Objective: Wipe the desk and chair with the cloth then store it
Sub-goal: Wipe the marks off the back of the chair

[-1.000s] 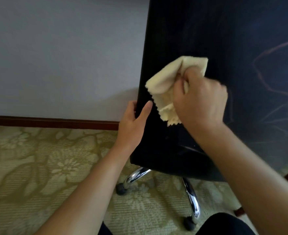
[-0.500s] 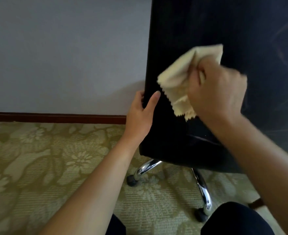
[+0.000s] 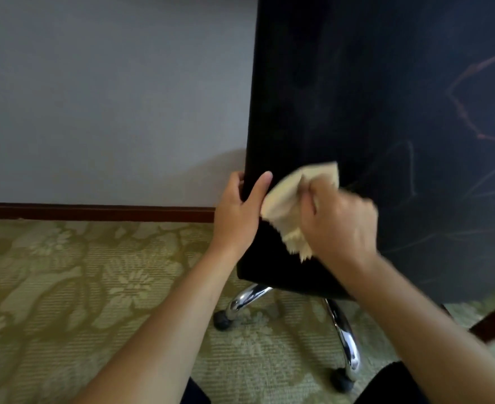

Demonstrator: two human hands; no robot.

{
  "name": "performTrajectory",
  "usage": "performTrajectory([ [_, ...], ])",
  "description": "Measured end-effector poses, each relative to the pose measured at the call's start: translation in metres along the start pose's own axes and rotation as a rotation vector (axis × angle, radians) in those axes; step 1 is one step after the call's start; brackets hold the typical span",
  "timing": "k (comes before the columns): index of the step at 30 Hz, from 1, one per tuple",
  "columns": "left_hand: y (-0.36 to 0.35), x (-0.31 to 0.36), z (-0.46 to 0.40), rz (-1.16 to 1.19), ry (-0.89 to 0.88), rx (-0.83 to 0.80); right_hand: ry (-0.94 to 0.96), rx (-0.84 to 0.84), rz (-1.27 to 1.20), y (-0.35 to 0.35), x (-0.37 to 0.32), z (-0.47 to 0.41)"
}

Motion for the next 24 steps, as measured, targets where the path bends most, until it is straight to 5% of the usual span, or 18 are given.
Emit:
performTrajectory([
  [3, -0.003, 0.001, 0.003, 0.1, 0.016, -0.035, 0.02, 0.161, -0.08, 0.053, -0.019, -0.074],
  [7, -0.004, -0.001, 0.004, 0.079, 0.033, -0.063, -0.025, 0.122, -0.102, 0.053, -0.032, -0.084],
  [10, -0.002, -0.002, 0.004, 0.079, 0.036, -0.043, 0.023, -0.14, 0.023, 0.001, -0.019, 0.008],
  [13, -0.001, 0.001, 0.008, 0.012, 0.013, -0.073, -0.023, -0.66, 0.144, -0.04, 0.006, 0.092],
  [14, -0.001, 0.001, 0.008, 0.005, 0.007, -0.065, -0.044, -0.654, 0.13, -0.04, 0.013, 0.097],
  [21, -0.007, -0.002, 0.007, 0.149, 0.035, -0.053, 0.025, 0.201, -0.063, 0.052, -0.016, -0.061],
  [24, -0.007, -0.003, 0.006, 0.087, 0.008, -0.058, -0.02, 0.174, -0.163, 0.074, -0.03, -0.112],
])
Point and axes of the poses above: each hand's wrist, its own z-axis away from the middle knuckle, its own y-axis out of the back of the hand, x = y × z, the point moved 3 cm from there along -z, towards the middle knuckle, and after that the axes turned 1 degree about -z, right-handed, at the moved point
